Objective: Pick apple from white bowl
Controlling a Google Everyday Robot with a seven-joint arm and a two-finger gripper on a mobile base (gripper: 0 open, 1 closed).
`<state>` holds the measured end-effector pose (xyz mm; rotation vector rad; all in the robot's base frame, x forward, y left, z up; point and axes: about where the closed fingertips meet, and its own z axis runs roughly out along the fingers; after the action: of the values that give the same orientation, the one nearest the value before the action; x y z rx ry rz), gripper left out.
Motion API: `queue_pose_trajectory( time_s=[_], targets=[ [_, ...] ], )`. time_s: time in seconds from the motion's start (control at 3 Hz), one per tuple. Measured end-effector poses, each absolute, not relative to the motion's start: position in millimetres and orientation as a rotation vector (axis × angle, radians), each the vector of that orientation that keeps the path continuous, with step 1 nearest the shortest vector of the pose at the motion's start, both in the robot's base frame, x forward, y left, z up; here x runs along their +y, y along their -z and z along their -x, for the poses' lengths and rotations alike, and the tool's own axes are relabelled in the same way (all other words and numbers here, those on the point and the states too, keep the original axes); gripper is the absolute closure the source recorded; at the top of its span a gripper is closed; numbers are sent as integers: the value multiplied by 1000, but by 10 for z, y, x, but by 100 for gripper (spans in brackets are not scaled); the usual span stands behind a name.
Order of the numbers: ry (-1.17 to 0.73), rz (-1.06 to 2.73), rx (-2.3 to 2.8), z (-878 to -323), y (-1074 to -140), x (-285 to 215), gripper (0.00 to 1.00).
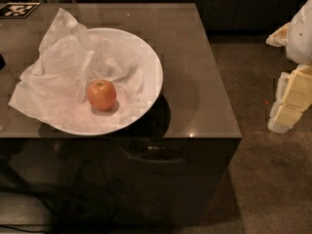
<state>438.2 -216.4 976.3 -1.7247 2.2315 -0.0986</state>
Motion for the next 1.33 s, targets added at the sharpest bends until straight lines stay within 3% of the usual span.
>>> queue_pose_trajectory(
  time_s=[0.33,1.33],
  targets=[
    [100,1734,2216,-4403,-9833,-2028,0],
    [102,1926,2047,-4522,-10143,-981,0]
  ],
)
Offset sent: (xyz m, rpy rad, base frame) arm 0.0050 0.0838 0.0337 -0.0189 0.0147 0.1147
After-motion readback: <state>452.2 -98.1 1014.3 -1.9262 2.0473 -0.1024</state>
